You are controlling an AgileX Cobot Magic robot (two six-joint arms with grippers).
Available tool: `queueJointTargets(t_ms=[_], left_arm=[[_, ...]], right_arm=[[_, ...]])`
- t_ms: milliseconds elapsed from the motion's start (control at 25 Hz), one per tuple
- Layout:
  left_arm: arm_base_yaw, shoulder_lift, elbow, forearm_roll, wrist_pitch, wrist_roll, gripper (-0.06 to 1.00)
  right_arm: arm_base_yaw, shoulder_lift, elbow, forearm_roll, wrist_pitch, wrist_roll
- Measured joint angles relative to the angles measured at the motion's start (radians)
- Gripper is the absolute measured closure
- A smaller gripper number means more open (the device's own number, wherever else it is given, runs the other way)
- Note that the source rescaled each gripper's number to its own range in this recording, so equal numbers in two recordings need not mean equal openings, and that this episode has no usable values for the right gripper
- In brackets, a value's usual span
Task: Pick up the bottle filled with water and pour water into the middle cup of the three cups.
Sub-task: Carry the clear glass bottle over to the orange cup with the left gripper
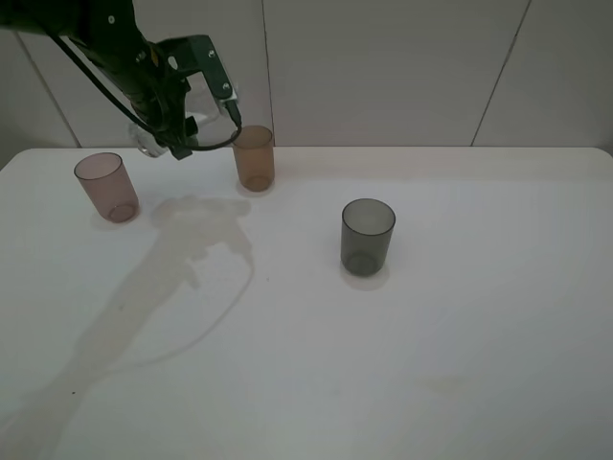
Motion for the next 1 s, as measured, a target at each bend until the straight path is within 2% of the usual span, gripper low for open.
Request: queueJointTargets(t_ms=[320, 680, 1000], left_arm=[[0.000, 0.056, -0.085, 0.076, 0.080, 0.000, 0.93], [0.000, 0.119, -0.153, 0.160, 0.099, 0.000, 0.93], [0.000, 0.154, -0.175, 0.276, 0.109, 0.000, 0.93]], right_arm=[[0.000, 0.000, 0.000, 0.000, 0.000, 0.000], [0.000, 0.000, 0.000, 0.000, 0.000, 0.000], [0.000, 0.000, 0.000, 0.000, 0.000, 0.000]])
